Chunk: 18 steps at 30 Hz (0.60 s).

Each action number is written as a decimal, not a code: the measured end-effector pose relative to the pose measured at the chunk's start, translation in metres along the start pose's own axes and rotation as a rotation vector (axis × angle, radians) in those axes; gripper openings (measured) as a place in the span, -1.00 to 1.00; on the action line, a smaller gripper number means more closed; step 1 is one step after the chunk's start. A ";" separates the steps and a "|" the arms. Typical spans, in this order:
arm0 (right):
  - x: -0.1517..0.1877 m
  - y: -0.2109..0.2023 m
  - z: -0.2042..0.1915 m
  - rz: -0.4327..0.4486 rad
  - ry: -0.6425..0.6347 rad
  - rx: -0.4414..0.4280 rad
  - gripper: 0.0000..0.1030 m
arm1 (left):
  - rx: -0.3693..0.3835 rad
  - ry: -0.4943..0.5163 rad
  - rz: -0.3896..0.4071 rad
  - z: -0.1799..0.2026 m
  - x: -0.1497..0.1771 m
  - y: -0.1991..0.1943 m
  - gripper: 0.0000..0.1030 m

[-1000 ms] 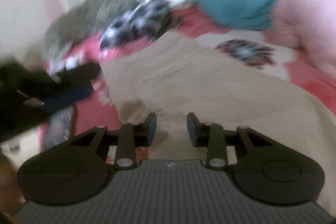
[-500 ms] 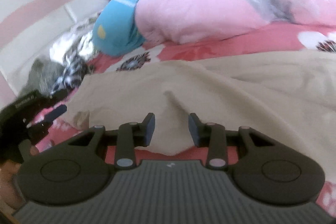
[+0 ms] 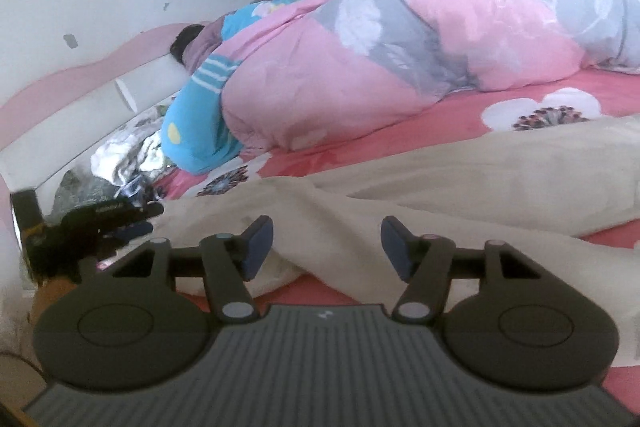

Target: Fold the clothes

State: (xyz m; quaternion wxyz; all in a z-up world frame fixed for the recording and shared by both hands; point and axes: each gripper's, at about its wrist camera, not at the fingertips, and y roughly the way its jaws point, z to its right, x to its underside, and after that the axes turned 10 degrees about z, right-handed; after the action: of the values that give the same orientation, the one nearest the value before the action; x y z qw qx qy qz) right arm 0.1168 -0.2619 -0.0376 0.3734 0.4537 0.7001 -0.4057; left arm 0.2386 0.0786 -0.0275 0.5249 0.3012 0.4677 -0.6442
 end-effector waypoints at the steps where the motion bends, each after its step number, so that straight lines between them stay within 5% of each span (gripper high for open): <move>1: 0.000 0.002 0.003 0.001 -0.004 0.006 0.16 | -0.002 0.006 -0.012 0.000 0.003 0.007 -0.23; 9: -0.008 0.025 0.020 -0.003 -0.058 0.061 0.16 | -0.016 -0.036 -0.143 -0.015 0.029 0.037 -0.23; 18: -0.039 0.118 0.006 -0.091 -0.334 0.037 0.08 | -0.016 -0.047 -0.172 -0.019 0.036 0.041 -0.17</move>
State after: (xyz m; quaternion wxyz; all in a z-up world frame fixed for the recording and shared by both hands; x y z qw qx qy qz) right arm 0.2406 -0.2494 -0.0321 0.4574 0.3545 0.6406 -0.5048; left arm 0.2669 0.0819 -0.0780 0.4809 0.2403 0.4846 -0.6901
